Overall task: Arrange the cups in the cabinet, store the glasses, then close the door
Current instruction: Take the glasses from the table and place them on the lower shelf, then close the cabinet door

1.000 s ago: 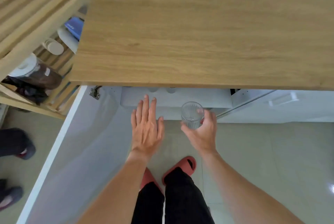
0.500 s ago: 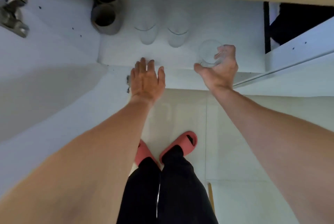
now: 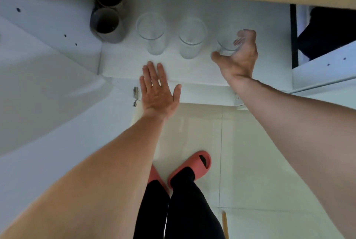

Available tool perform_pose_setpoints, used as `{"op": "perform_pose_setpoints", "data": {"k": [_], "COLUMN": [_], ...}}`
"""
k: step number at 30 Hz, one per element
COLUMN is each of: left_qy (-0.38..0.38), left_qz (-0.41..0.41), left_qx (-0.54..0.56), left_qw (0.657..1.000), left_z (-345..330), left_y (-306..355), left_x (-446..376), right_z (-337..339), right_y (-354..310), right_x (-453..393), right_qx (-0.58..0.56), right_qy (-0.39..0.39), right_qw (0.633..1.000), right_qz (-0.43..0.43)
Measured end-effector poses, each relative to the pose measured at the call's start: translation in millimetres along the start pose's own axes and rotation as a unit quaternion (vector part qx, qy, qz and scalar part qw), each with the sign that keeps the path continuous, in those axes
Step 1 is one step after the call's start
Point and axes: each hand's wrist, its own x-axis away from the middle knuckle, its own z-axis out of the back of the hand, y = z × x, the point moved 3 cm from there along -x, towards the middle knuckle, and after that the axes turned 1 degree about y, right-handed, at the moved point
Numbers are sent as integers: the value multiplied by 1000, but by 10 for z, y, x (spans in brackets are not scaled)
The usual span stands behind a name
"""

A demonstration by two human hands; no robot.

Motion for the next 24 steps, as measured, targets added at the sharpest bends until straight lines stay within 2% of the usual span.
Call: {"op": "perform_pose_setpoints", "data": {"k": [10,16,19,24], "left_qy": [-9,-12,-7,-18], "left_qz": [-10,-1,45,133], "left_qx": [4,7,10,45], "left_qw": [1000,1000,999,990], "left_z": [3,129,292,549], "left_y": [-36,-54,-122,-366], "left_x": [7,56,329,1176], "right_z": [-38,53,232,573], "right_y": [-7,93,81,-189], "right_x": [-216,288,855,1754], "right_qx": [33,65,99,171], "right_qy": [-7,-23,-72,-231], "right_qw": [997,981,974,940], "right_qz": [-67,-182,-189,-183]}}
